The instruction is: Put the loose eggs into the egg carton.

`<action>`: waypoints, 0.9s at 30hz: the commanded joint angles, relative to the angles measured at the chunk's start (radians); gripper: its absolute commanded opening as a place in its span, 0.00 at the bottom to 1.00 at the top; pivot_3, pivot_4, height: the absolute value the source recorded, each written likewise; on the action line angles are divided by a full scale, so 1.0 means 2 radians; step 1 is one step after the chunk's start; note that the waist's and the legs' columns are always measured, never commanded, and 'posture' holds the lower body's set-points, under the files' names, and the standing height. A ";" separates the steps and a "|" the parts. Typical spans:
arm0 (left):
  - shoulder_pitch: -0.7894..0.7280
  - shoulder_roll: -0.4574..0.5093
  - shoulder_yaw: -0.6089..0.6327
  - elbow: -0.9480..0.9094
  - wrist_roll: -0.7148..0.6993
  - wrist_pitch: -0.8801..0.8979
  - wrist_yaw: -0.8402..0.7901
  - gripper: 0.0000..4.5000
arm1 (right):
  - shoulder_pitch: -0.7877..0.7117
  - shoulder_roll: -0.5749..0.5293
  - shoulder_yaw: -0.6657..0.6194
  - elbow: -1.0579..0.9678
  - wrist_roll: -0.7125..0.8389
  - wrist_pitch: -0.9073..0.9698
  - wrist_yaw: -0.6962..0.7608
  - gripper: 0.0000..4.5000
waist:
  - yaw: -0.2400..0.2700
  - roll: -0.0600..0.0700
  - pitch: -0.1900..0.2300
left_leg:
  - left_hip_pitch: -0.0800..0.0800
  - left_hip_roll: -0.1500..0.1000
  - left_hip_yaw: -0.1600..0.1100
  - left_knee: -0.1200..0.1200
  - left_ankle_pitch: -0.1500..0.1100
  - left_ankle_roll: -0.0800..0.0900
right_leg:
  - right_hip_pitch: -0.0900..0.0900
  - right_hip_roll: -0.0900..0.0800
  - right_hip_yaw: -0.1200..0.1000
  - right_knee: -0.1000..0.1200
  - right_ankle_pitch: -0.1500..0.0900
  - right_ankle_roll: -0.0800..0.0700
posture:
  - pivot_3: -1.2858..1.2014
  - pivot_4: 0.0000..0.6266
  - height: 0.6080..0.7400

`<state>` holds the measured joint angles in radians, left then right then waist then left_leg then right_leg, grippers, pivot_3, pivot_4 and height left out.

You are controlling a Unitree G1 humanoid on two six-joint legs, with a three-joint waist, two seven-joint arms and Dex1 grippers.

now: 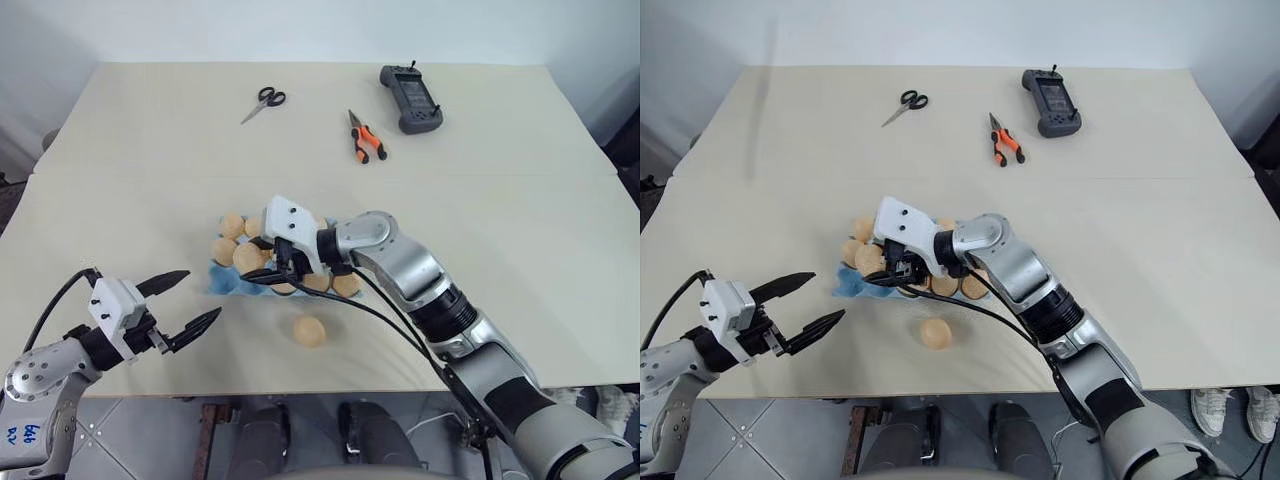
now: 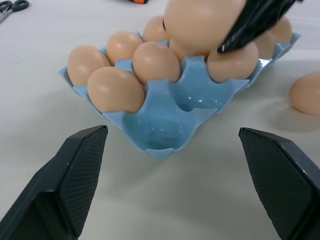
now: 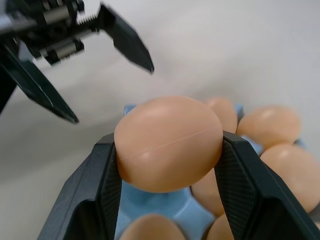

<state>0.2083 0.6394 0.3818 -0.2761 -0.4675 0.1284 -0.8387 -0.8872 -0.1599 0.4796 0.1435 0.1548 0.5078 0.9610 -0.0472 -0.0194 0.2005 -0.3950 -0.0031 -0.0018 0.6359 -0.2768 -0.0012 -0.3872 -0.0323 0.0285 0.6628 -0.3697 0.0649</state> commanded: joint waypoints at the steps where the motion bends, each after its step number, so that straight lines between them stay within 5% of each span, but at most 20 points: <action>1: 0.005 -0.003 0.014 -0.024 -0.010 -0.005 0.006 1.00 | -0.011 0.007 -0.001 -0.009 0.002 0.002 0.011 0.77 | -0.003 0.000 0.000 | -0.001 0.000 0.000 0.000 0.000 0.000 | -0.001 0.000 0.000 0.000 0.000 0.000 | 0.52 0.24 1.00; 4: 0.004 -0.004 0.010 -0.026 -0.010 -0.002 0.008 1.00 | -0.016 0.014 -0.019 -0.027 0.029 0.028 0.024 0.99 | -0.005 0.000 0.000 | -0.004 0.000 0.000 0.001 0.001 -0.001 | -0.004 0.000 0.000 0.001 0.000 0.000 | 0.52 0.24 1.00; 10: -0.008 -0.002 0.000 -0.023 -0.011 0.006 0.006 1.00 | -0.007 -0.012 -0.075 -0.062 0.083 0.066 0.045 0.99 | -0.005 0.000 0.000 | -0.004 0.000 0.000 0.001 0.001 -0.001 | -0.004 0.000 0.000 0.003 0.000 0.000 | 0.52 0.24 1.00; 14: -0.021 0.009 -0.022 -0.034 -0.020 0.039 -0.003 1.00 | 0.076 -0.085 -0.146 -0.109 0.102 -0.017 0.075 0.99 | 0.006 -0.002 -0.001 | -0.004 0.000 -0.001 0.001 0.001 -0.001 | -0.003 0.000 -0.001 0.002 0.000 0.000 | 0.52 0.24 1.00; 27: -0.069 0.014 -0.059 -0.003 0.006 0.020 -0.028 1.00 | 0.311 -0.195 -0.322 -0.103 0.092 -0.234 0.033 0.99 | 0.007 -0.002 -0.001 | -0.004 0.000 0.001 0.002 0.001 0.000 | -0.003 0.000 0.000 0.000 0.000 0.001 | 0.52 0.24 1.00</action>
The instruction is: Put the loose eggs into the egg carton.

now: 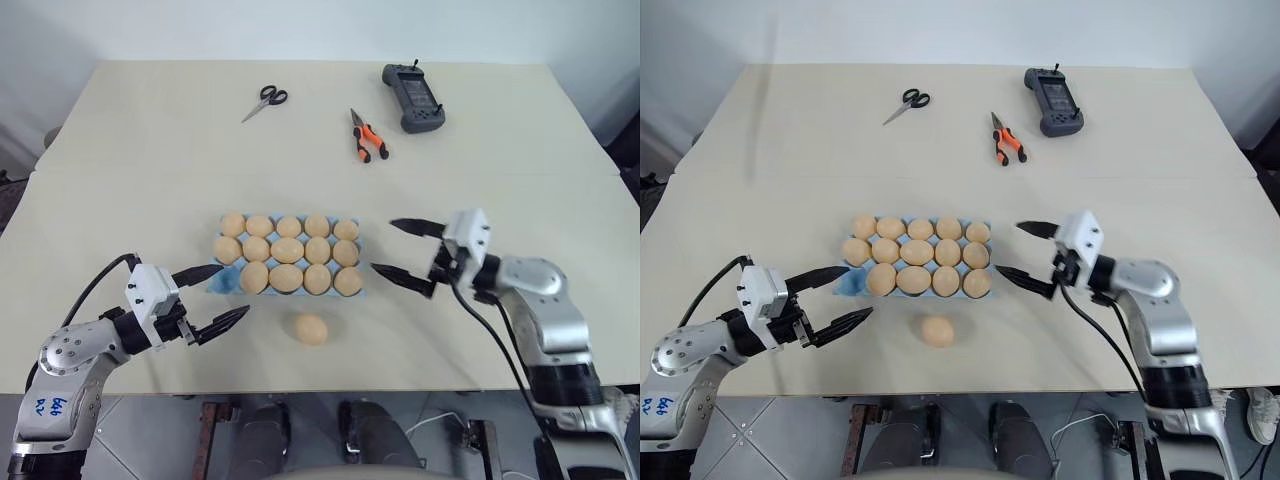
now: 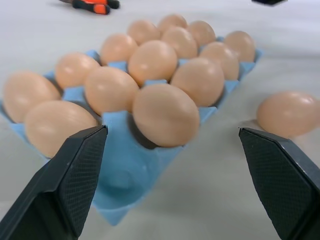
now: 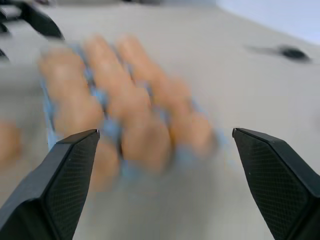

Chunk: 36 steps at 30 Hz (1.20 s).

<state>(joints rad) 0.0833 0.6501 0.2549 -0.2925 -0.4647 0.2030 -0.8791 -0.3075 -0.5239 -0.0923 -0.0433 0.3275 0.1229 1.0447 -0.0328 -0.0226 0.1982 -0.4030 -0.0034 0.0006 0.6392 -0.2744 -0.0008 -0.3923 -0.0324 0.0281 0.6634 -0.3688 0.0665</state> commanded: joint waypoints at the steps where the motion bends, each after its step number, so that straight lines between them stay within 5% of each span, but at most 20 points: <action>1: -0.009 0.010 0.005 0.009 0.006 -0.018 -0.009 1.00 | 0.033 -0.017 -0.043 -0.005 0.006 -0.054 -0.009 0.99 | 0.000 0.000 0.000 | 0.000 0.000 0.000 0.000 0.000 0.000 | 0.000 0.000 0.000 0.000 0.000 0.000 | 0.52 0.24 1.00; 6: -0.020 0.015 0.006 0.023 0.007 -0.023 -0.015 1.00 | 0.066 -0.033 -0.052 0.006 0.005 -0.097 -0.002 0.99 | -0.001 0.000 0.000 | 0.001 0.001 0.001 0.004 0.001 0.001 | 0.001 0.001 0.001 0.002 0.000 0.000 | 0.52 0.24 1.00; 10: -0.030 0.018 0.004 0.028 0.005 -0.018 -0.018 1.00 | 0.089 -0.054 -0.038 0.001 0.008 -0.119 0.036 0.99 | 0.000 0.001 0.001 | 0.009 0.001 0.001 0.003 0.001 0.001 | 0.010 0.001 0.002 0.000 0.000 -0.001 | 0.52 0.24 1.00; 23: -0.033 0.030 0.007 0.032 0.002 -0.021 -0.049 1.00 | 0.027 -0.094 0.074 -0.147 0.088 0.070 0.092 0.99 | 0.001 0.001 0.001 | 0.008 0.002 0.001 0.002 0.001 0.000 | 0.008 0.001 0.001 -0.001 0.001 -0.001 | 0.52 0.24 1.00; 36: 0.056 0.041 0.053 0.020 -0.004 -0.039 -0.069 1.00 | -0.074 -0.013 0.233 -0.117 0.019 0.119 0.077 0.99 | -0.002 0.001 0.000 | 0.007 0.001 0.001 -0.002 0.000 0.001 | 0.007 0.000 0.001 -0.004 0.000 -0.001 | 0.52 0.24 1.00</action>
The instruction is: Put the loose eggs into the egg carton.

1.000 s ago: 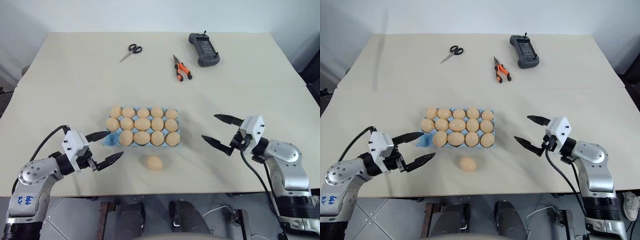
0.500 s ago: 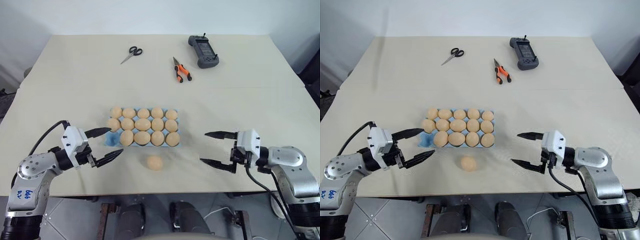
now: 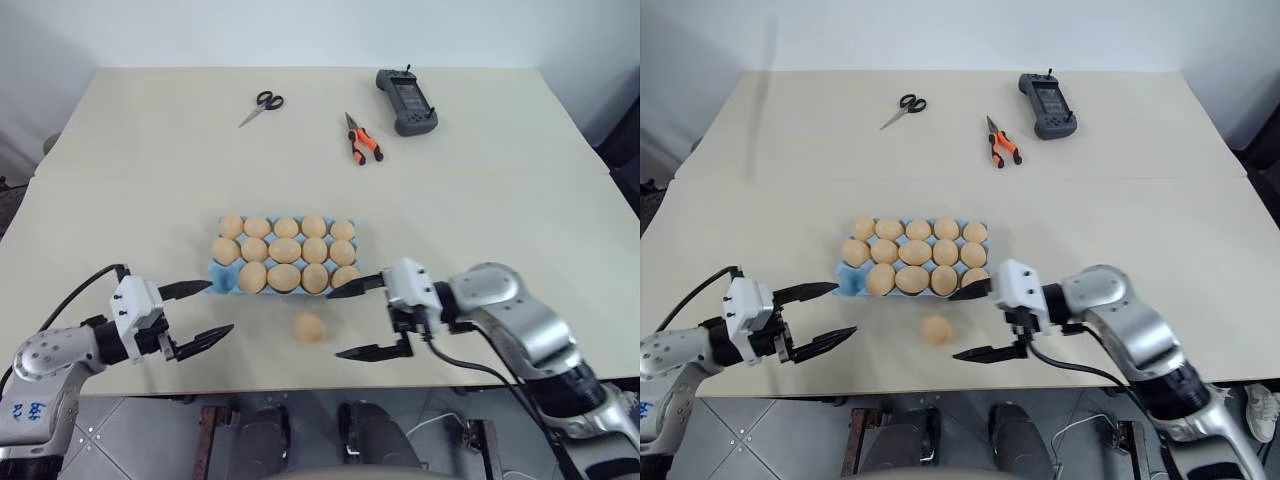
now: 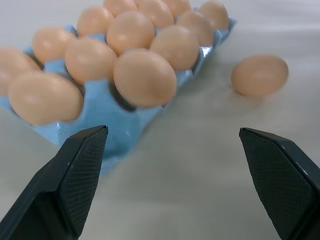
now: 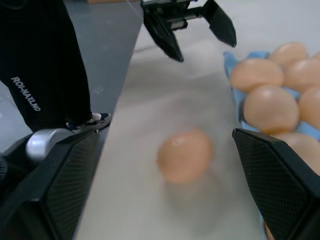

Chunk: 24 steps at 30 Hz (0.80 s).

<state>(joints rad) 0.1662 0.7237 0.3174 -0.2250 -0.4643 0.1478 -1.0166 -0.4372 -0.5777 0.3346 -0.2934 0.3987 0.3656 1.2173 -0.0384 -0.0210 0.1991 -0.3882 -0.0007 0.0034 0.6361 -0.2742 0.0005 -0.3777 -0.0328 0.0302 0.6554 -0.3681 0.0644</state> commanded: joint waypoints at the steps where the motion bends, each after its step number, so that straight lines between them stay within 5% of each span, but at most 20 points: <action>1: 0.020 0.002 0.025 -0.018 -0.005 -0.011 0.002 1.00 | -0.012 0.021 0.026 0.017 -0.025 -0.008 -0.012 0.99 | 0.001 0.000 0.000 | 0.000 0.000 0.000 -0.001 0.000 0.000 | 0.000 0.000 0.000 0.000 0.000 0.000 | 0.52 0.24 1.00; 13: 0.049 -0.001 0.038 -0.057 -0.017 0.003 0.021 1.00 | -0.030 0.058 0.062 0.080 -0.080 -0.027 -0.018 0.99 | 0.004 0.000 0.000 | 0.000 -0.001 0.000 -0.002 0.000 0.000 | -0.001 -0.002 -0.002 0.000 0.000 0.000 | 0.52 0.24 1.00; 24: 0.046 -0.006 0.045 -0.070 -0.020 0.012 0.039 1.00 | -0.046 0.062 0.056 0.114 -0.079 -0.060 0.015 0.35 | 0.002 0.000 0.000 | 0.000 -0.001 0.000 -0.002 0.000 0.000 | 0.000 -0.002 -0.002 0.000 0.000 0.000 | 0.52 0.24 1.00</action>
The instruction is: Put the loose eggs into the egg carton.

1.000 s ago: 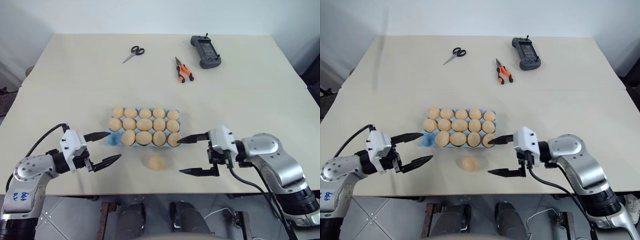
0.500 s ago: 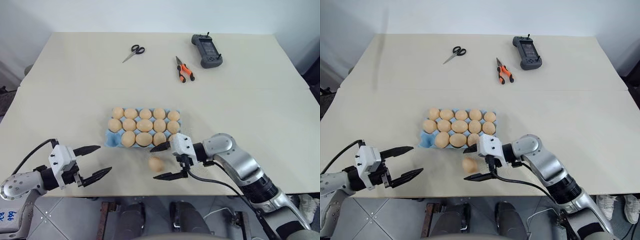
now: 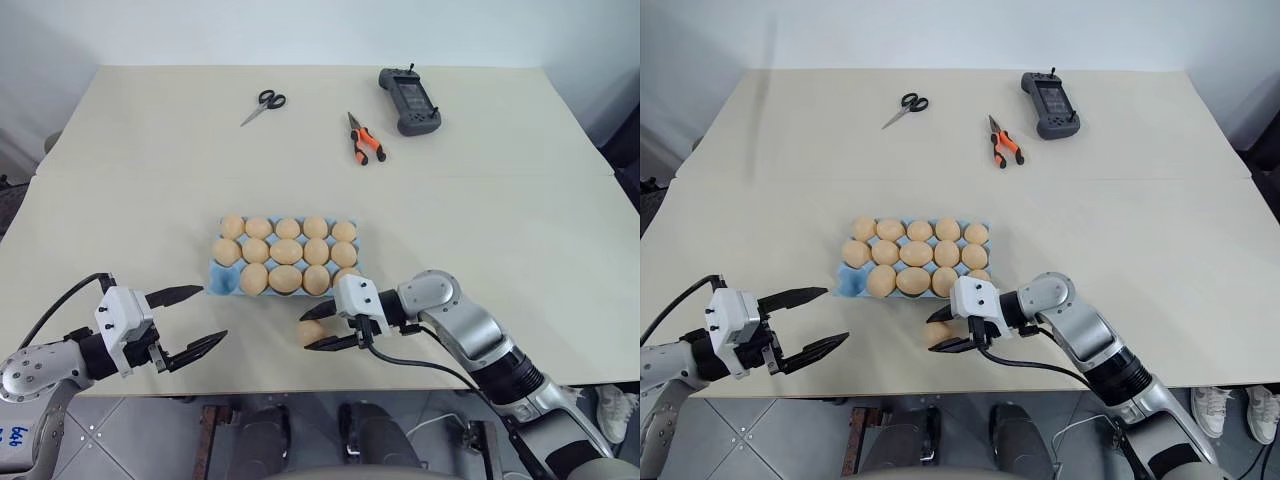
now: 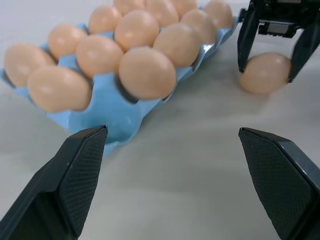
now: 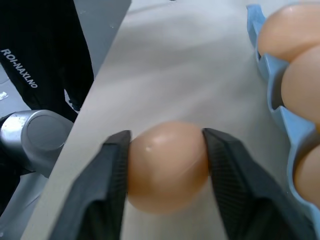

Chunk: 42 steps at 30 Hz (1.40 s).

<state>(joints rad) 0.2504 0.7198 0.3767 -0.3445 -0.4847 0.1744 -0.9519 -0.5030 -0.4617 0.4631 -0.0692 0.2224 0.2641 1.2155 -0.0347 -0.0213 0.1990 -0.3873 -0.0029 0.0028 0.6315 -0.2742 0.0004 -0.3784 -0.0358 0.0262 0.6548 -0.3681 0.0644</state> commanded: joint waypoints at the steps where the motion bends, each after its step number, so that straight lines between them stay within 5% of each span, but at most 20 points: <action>1: 0.004 -0.005 0.016 -0.009 -0.009 -0.002 0.008 1.00 | -0.016 0.004 -0.008 0.004 0.009 -0.009 0.018 0.35 | -0.001 0.000 0.000 | 0.000 0.000 0.000 0.000 0.000 0.000 | 0.000 0.000 0.000 0.000 0.000 0.000 | 0.52 0.24 1.00; 17: 0.017 -0.020 0.019 -0.017 -0.010 -0.004 0.026 1.00 | -0.040 0.018 -0.027 -0.003 0.051 -0.008 0.057 0.35 | -0.001 0.000 0.000 | 0.000 0.000 0.000 0.000 0.000 0.000 | 0.000 0.000 0.000 0.000 0.000 0.000 | 0.52 0.24 1.00; 22: 0.023 -0.025 0.035 -0.020 -0.015 0.000 0.041 1.00 | -0.097 0.075 -0.045 -0.010 0.085 0.053 0.014 0.35 | -0.007 0.000 0.000 | 0.000 0.000 0.000 0.000 0.000 0.000 | 0.000 0.000 0.000 0.001 0.000 0.000 | 0.52 0.24 1.00; 33: 0.082 -0.068 0.083 -0.019 -0.018 -0.014 0.072 1.00 | -0.215 0.219 -0.005 0.152 -0.028 0.031 -0.120 0.35 | -0.012 -0.001 0.000 | -0.002 0.000 0.001 0.000 0.000 -0.001 | -0.005 0.000 -0.001 0.004 0.000 0.000 | 0.52 0.24 1.00; 42: 0.081 -0.083 0.079 -0.024 -0.018 -0.018 0.087 1.00 | -0.244 0.278 0.010 0.247 -0.078 -0.006 -0.144 0.35 | -0.013 -0.002 -0.001 | -0.003 0.000 0.001 0.000 0.000 -0.001 | -0.006 -0.001 -0.001 0.005 0.000 0.000 | 0.52 0.24 1.00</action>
<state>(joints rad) 0.4000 0.5616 0.5138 -0.3547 -0.5062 0.1605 -0.7836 -0.9742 0.0744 0.4838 0.4389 0.0678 0.2710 0.9225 -0.0598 -0.0245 0.1970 -0.3941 -0.0037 0.0054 0.6310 -0.2741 -0.0011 -0.3912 -0.0376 0.0240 0.6638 -0.3681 0.0644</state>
